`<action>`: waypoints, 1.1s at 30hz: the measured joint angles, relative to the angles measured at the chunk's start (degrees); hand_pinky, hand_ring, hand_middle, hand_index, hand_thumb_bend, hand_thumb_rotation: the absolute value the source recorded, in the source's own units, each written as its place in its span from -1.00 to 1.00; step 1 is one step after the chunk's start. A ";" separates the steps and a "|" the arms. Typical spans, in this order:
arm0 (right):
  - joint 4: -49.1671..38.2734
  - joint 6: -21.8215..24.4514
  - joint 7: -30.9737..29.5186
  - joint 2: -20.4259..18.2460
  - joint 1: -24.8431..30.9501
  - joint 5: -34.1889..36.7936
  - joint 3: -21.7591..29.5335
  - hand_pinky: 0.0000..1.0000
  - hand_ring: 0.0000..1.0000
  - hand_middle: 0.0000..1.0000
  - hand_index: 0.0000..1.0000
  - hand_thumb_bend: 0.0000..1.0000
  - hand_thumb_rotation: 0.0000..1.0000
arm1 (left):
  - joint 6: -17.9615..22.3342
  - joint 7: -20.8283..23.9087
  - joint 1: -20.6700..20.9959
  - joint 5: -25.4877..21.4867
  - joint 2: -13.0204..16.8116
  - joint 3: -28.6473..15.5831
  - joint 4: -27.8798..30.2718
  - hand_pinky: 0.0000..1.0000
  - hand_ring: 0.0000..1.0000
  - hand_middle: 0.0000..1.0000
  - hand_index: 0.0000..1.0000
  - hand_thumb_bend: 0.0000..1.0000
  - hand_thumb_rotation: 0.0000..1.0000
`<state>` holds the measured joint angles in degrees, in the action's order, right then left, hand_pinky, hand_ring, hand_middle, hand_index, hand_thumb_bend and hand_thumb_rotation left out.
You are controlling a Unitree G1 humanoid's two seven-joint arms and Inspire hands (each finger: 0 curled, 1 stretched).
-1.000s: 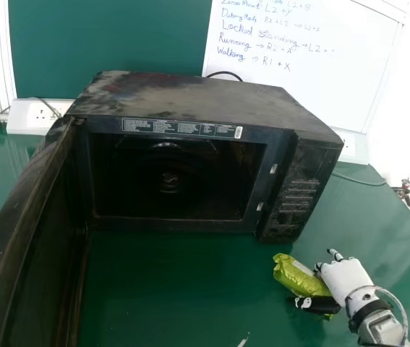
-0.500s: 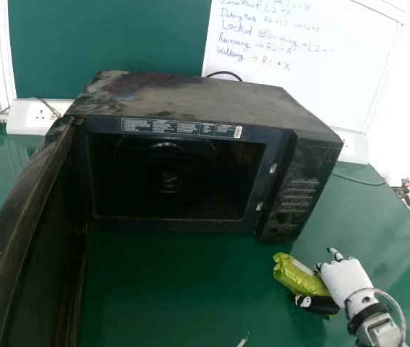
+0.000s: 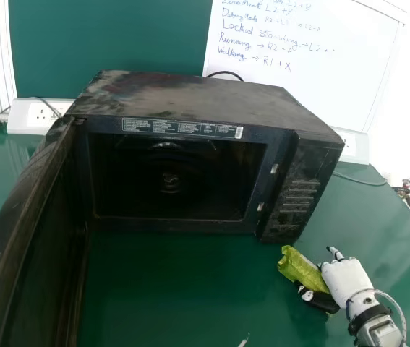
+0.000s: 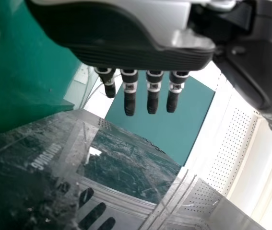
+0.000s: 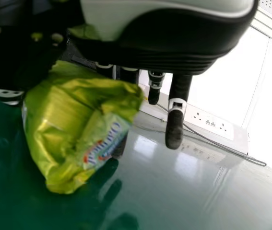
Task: Put biscuit inside oven
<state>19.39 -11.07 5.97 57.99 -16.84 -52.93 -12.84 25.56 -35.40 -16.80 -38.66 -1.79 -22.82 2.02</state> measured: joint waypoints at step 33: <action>-7.24 -5.27 -3.67 0.58 4.49 6.17 4.02 -0.49 -0.34 -0.21 0.03 0.05 -1.00 | 0.05 -0.14 1.06 -0.30 0.08 0.16 -0.33 0.75 0.84 0.93 0.92 1.00 0.03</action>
<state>12.15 -16.35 2.30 58.57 -12.35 -46.76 -8.82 25.61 -35.54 -15.73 -38.96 -1.71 -22.66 1.69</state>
